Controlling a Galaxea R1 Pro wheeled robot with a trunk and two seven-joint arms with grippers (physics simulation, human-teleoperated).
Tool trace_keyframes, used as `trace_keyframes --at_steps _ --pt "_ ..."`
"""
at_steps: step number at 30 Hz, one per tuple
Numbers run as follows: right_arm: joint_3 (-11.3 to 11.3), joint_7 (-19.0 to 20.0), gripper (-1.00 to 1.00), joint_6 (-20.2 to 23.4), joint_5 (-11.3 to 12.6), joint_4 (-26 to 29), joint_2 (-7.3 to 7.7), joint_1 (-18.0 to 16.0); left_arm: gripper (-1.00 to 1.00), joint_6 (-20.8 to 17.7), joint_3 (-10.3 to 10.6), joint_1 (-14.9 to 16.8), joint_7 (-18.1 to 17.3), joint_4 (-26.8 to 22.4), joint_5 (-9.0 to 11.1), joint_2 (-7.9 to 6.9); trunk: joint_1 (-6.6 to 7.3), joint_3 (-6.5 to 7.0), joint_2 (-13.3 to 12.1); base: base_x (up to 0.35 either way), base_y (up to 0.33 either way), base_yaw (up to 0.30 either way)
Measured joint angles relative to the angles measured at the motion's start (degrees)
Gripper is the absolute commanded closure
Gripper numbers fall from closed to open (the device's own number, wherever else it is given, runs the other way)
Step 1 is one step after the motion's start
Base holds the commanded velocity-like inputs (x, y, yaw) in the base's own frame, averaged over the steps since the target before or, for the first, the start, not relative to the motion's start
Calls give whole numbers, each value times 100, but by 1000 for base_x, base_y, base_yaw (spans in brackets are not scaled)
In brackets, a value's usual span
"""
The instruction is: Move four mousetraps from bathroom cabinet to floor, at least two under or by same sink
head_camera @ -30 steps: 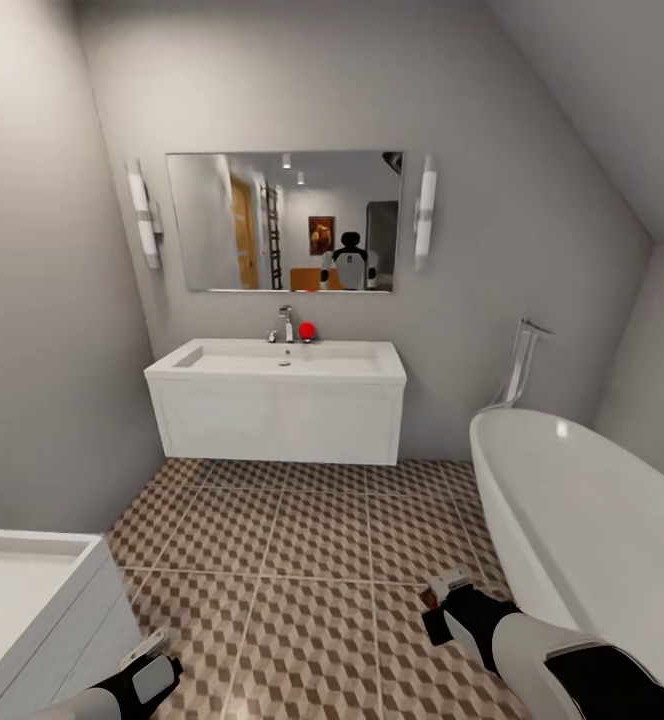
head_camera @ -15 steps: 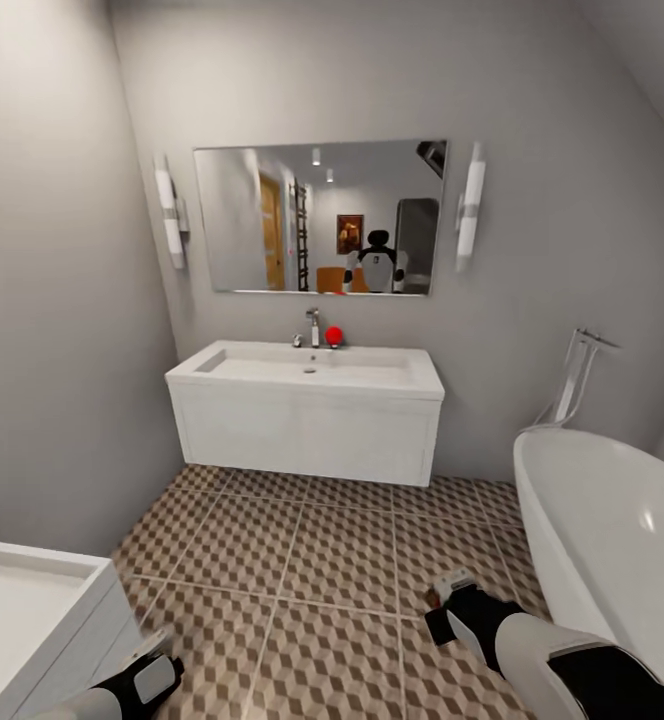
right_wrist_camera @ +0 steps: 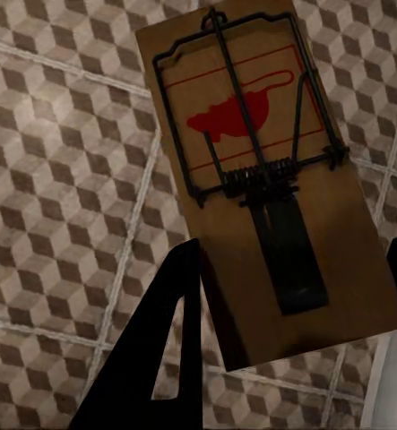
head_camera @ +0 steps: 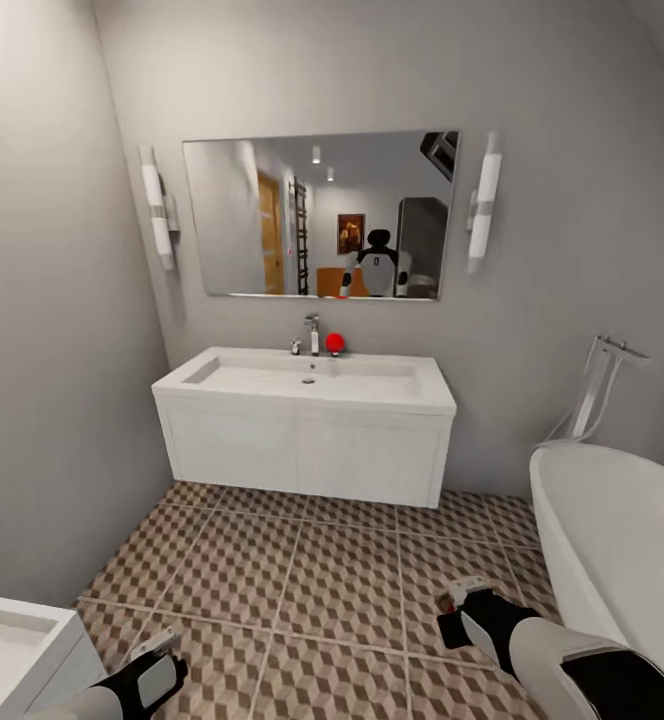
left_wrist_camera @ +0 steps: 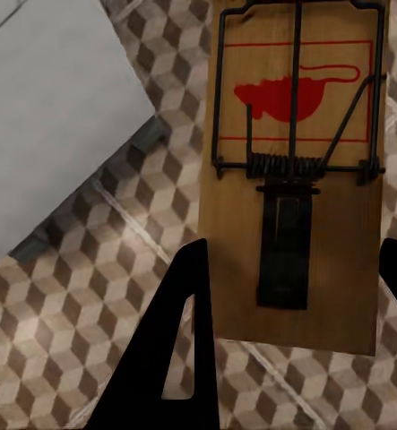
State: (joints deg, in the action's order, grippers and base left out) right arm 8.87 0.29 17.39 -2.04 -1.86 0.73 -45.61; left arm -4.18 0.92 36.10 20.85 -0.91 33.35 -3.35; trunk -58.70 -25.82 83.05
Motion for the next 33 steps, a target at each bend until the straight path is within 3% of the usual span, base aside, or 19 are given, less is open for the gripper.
trace_keyframes --at_steps 8,33 --pt "-10 -26 100 13 243 7 32 63 100 -72 131 1 -11 -4 -68 9 0 0 0 324 0 -96" --pt "-11 -61 100 -70 282 9 48 68 100 -82 176 0 11 11 -87 -37 0 0 0 324 28 -21"
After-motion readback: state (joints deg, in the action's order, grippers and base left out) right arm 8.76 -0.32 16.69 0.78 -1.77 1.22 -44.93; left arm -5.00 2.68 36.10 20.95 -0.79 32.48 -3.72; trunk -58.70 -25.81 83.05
